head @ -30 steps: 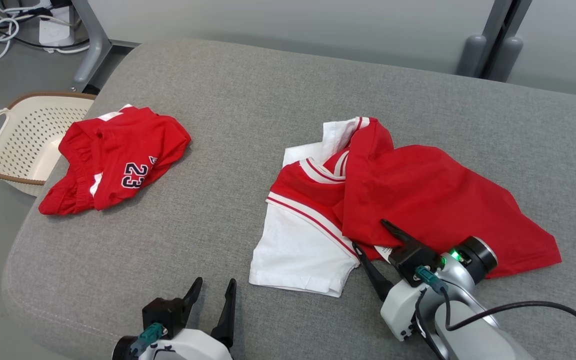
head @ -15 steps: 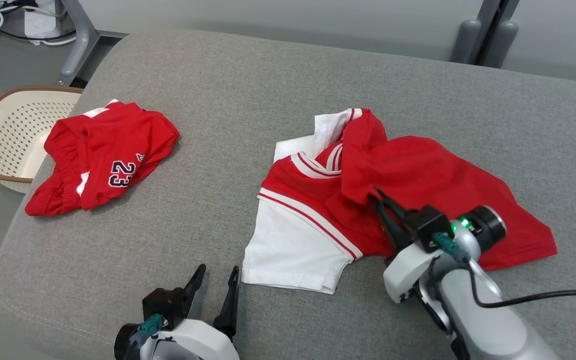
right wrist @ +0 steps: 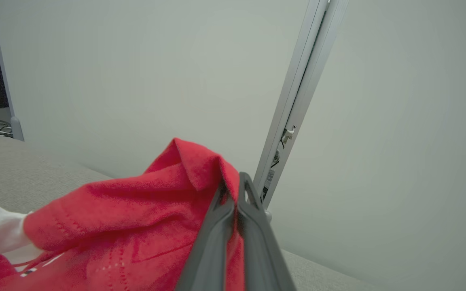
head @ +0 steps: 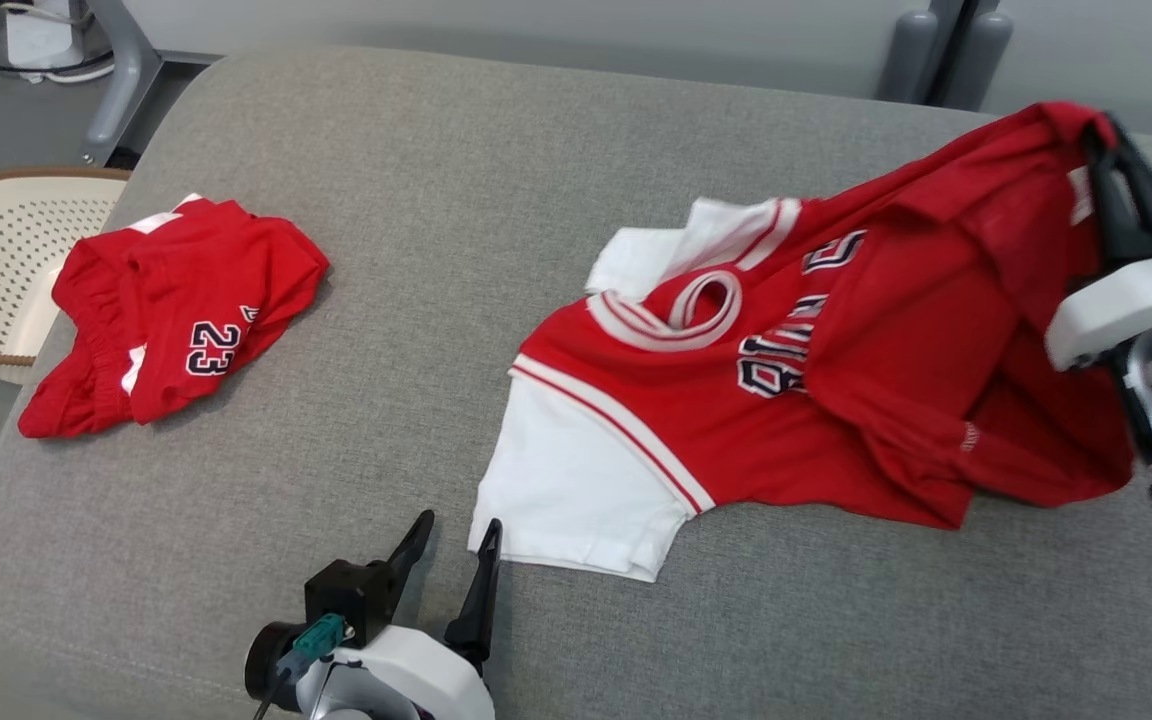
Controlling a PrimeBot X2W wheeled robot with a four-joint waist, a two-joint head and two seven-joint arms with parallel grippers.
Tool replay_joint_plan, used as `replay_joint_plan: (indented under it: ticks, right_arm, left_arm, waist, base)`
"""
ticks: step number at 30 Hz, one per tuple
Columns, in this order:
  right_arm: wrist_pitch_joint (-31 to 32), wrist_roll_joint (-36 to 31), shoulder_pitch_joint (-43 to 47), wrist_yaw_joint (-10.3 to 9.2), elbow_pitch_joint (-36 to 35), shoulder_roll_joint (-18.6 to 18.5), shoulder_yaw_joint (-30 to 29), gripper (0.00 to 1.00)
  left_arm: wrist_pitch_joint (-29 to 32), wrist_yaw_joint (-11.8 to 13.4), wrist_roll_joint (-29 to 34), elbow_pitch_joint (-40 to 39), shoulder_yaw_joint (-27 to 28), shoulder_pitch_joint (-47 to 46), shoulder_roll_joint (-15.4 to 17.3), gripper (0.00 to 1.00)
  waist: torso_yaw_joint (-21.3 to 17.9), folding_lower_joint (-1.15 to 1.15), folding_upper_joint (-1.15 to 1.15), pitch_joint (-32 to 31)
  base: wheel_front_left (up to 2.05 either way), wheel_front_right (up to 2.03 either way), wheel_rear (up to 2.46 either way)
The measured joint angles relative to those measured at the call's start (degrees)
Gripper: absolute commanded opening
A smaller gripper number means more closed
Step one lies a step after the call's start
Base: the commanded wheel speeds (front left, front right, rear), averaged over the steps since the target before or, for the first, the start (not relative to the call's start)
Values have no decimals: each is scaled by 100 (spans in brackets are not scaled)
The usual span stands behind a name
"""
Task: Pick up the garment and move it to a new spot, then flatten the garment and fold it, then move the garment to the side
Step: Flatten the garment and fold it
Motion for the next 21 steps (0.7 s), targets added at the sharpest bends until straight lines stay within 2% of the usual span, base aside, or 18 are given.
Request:
replay_joint_plan:
  ticks: [3, 4, 5, 6, 7, 9, 15, 18, 21]
  right_arm:
    - [-1, -255, -440, 0, 464, -364, -210, 0]
    - [-1, -370, -604, 0, 672, -464, -315, 3]
    - [9, -437, -751, 0, 926, -545, -442, 43]
    - [87, -503, -876, 0, 1180, -609, -579, 43]
    - [157, -602, -984, 0, 1418, -660, -695, 100]
    - [236, -867, -1240, 0, 1927, -740, -1107, 100]
    - [127, -1302, -1277, 0, 2240, -563, -1759, 100]
    - [43, -1289, -1203, -1, 2261, -327, -1783, 100]
    - [29, -1006, -1096, -1, 2079, 8, -1493, 100]
  left_arm:
    - [0, -20, 29, 18, -97, -103, 0, 100]
    - [0, -27, 30, 25, -126, -119, 1, 100]
    - [0, -45, 33, 40, -168, -127, 0, 100]
    - [0, -47, 34, 54, -200, -132, -1, 100]
    - [0, -48, 35, 75, -227, -139, 1, 100]
    - [0, -48, 33, 93, -268, -159, 2, 100]
    - [0, 3, -9, 102, -224, -130, 2, 100]
    - [0, 10, -16, 99, -199, -104, 1, 100]
    - [1, 8, -15, 94, -176, -106, 1, 100]
  waist:
    - [109, 0, 0, 97]
    - [158, 0, 0, 132]
    - [209, 0, 0, 164]
    - [263, 0, 0, 195]
    - [318, 0, 0, 226]
    - [464, 0, 0, 302]
    - [478, 0, 0, 302]
    - [369, 0, 0, 265]
    - [228, 0, 0, 230]
  base:
    - [0, 0, 0]
    - [0, 0, 0]
    - [0, 0, 0]
    - [0, 0, 0]
    - [0, 0, 0]
    - [0, 0, 0]
    - [0, 0, 0]
    - [0, 0, 0]
    - [0, 0, 0]
